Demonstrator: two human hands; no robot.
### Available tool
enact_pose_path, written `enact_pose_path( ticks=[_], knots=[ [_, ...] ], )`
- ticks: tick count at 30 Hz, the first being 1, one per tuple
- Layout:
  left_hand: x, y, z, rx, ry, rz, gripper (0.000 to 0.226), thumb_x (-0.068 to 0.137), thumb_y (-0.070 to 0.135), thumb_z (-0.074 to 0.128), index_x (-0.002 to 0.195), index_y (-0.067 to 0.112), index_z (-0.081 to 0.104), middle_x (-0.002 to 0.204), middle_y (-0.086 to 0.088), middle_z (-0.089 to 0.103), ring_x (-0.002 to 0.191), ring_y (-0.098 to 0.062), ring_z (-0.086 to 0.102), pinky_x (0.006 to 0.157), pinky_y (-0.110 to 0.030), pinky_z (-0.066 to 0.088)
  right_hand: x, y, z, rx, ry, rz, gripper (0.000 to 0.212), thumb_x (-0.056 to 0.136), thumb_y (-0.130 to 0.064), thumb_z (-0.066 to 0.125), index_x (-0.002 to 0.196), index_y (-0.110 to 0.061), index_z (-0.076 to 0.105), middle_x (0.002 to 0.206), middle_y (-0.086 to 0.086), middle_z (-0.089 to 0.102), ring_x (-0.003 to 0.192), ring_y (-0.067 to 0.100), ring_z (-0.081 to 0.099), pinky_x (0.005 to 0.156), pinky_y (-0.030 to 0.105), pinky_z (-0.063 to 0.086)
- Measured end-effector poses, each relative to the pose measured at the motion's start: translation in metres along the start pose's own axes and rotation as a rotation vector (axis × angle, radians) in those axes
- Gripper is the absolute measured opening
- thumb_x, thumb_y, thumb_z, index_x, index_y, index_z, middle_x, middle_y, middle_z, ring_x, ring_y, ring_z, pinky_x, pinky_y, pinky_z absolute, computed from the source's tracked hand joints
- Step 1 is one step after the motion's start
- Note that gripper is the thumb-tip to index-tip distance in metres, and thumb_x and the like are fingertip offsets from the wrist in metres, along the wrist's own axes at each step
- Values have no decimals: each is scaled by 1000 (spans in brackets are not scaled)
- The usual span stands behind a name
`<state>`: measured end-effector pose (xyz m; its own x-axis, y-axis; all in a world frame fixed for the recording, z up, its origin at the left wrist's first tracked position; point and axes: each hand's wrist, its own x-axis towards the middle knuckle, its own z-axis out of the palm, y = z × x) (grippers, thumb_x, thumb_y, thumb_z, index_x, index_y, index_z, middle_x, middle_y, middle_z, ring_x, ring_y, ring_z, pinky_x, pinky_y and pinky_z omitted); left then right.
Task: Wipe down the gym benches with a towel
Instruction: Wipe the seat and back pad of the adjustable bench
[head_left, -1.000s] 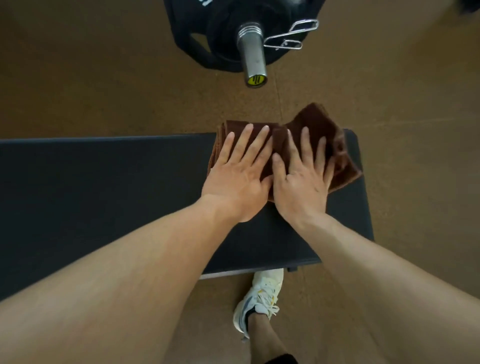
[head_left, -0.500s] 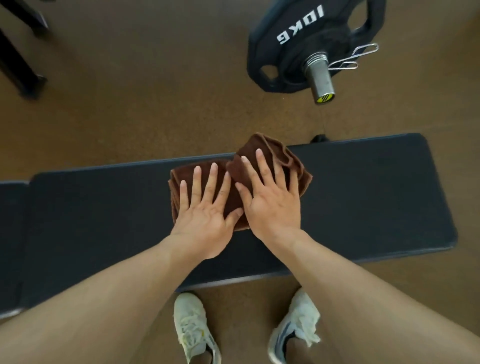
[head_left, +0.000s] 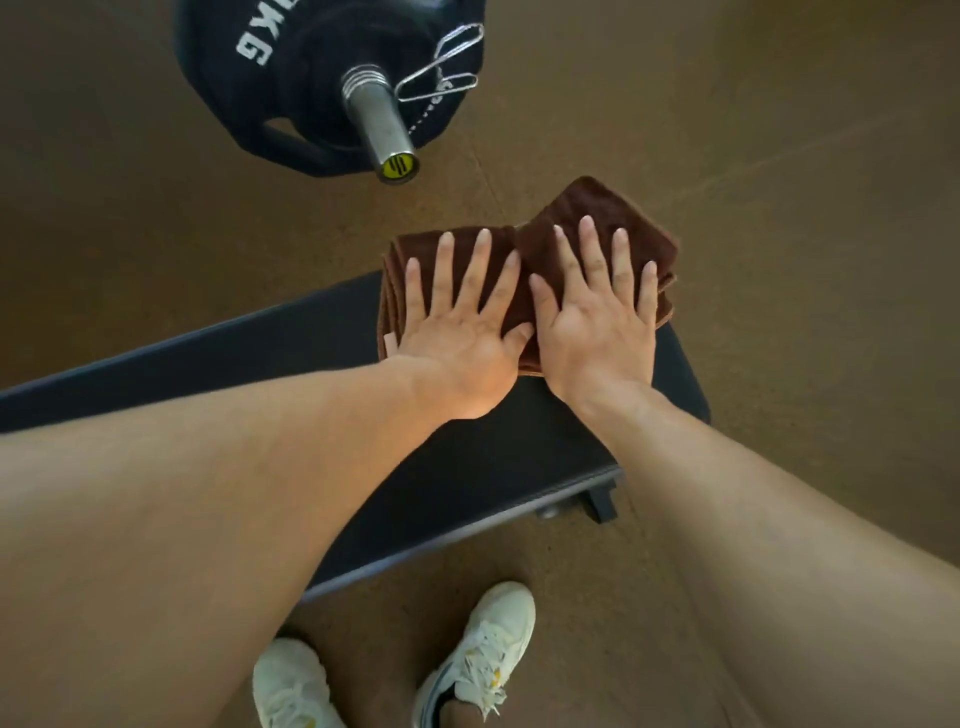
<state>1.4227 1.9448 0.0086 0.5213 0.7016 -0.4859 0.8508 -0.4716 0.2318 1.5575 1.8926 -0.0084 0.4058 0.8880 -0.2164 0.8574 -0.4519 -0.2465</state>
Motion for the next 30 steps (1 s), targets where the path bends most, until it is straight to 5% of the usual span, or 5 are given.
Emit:
enact_pose_path(
  ticks=[11, 18, 23, 30],
  knots=[
    [-17, 48, 19, 65, -10, 247, 70, 104, 54, 17, 158, 30, -21, 164, 0, -35, 147, -26, -39, 121, -54, -20, -64, 43, 2, 123, 125, 293, 60, 110, -55, 20, 166, -34, 15, 175, 4, 18, 159, 29, 20, 129, 52, 15],
    [-67, 32, 45, 61, 23, 411, 68, 107, 47, 20, 159, 25, -17, 165, 0, -30, 149, -23, -36, 122, -51, -18, -126, 24, 28, 191, 170, 364, 57, 111, -41, 31, 166, -30, 23, 177, -5, 4, 162, 25, -12, 131, 52, 0],
    [-120, -48, 51, -66, 6, 362, 71, 107, 44, 24, 157, 24, -23, 163, 5, -35, 147, -17, -39, 123, -47, -20, -158, -56, 45, 84, 79, 267, 57, 112, -36, 29, 167, -35, 15, 176, -7, 2, 162, 22, -14, 130, 49, -9],
    [-215, -238, 42, -78, 32, 173, 72, 106, 41, 22, 157, 23, -24, 163, 5, -36, 147, -17, -39, 122, -45, -21, -193, -254, 98, 47, -19, 56, 61, 106, -46, 18, 166, -37, 11, 175, -13, 1, 161, 18, -15, 130, 46, -10]
  ],
)
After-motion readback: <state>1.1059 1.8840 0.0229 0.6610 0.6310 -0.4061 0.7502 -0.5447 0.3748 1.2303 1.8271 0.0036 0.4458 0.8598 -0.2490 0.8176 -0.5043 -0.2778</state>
